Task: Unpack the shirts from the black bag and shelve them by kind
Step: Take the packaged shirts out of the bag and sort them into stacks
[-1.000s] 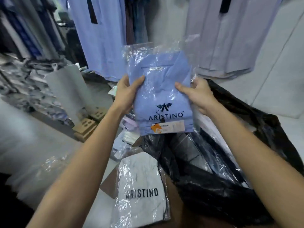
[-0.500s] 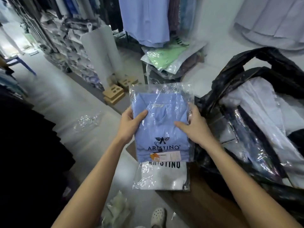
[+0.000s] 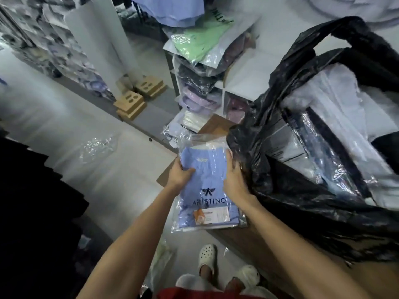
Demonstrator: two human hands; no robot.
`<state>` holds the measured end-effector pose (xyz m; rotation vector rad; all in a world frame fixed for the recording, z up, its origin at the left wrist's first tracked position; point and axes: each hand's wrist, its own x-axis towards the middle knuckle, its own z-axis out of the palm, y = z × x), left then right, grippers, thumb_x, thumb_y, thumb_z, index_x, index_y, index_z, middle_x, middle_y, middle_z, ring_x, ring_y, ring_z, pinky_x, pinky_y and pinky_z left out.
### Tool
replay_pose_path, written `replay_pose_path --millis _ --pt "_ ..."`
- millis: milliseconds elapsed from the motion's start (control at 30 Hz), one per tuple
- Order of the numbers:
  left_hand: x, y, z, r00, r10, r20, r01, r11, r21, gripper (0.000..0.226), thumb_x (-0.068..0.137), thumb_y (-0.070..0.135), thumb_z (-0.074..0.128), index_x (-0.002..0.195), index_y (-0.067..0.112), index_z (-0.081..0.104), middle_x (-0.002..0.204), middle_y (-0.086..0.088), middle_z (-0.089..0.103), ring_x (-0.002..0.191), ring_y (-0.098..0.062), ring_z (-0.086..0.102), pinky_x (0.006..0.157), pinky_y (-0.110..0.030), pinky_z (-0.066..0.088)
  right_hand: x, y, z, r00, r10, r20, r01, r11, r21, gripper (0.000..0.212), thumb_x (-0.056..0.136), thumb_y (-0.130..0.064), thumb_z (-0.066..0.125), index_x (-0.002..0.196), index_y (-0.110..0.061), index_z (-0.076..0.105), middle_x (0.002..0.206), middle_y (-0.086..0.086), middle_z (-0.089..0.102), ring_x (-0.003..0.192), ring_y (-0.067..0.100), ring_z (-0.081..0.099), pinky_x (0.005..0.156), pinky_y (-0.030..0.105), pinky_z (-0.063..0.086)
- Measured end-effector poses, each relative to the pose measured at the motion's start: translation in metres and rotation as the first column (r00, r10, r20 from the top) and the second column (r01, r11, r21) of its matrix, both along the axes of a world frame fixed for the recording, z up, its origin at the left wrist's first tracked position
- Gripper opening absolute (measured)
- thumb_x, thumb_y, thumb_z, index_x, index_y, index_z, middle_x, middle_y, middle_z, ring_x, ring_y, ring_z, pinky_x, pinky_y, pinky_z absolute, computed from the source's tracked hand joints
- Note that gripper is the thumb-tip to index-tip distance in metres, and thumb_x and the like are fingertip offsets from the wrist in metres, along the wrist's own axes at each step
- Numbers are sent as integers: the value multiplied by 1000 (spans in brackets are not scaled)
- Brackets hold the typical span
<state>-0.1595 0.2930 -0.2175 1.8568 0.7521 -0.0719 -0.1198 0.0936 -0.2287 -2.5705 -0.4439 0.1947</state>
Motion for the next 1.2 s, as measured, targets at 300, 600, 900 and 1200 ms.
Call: replay_pose_path --millis 300,600,900,1200 --pt "40 11 16 995 -61 -73 76 970 230 81 81 19 76 149 3 36 135 -25 55 126 -42 54 100 -39 48 1 20 55 991 136 13 -136 977 167 76 90 -2 60 159 -9 27 155 21 38 142 37 40 116 42 36" --pt "91 -33 134 875 -177 450 67 966 251 48 88 9 62 135 13 53 131 -4 61 117 -19 60 99 -30 50 24 3 171 979 113 167 -181 854 488 65 89 -3 59 151 -13 43 147 9 49 129 23 56 107 29 46" --pt "128 -164 186 488 -657 575 475 753 456 40 79 -1 55 114 11 70 108 0 68 99 -9 66 92 -24 53 65 -145 175 937 -322 132 269 911 312 51 90 -15 65 139 -18 53 127 4 59 112 21 60 99 39 50" --pt "147 -255 141 -76 -988 -135 770 -144 622 43 71 4 68 112 16 73 114 -3 72 110 -24 65 95 -35 47 22 -226 142 907 -388 -165 413 897 158 26 86 -13 66 111 -18 65 85 -1 73 82 20 70 84 39 57"
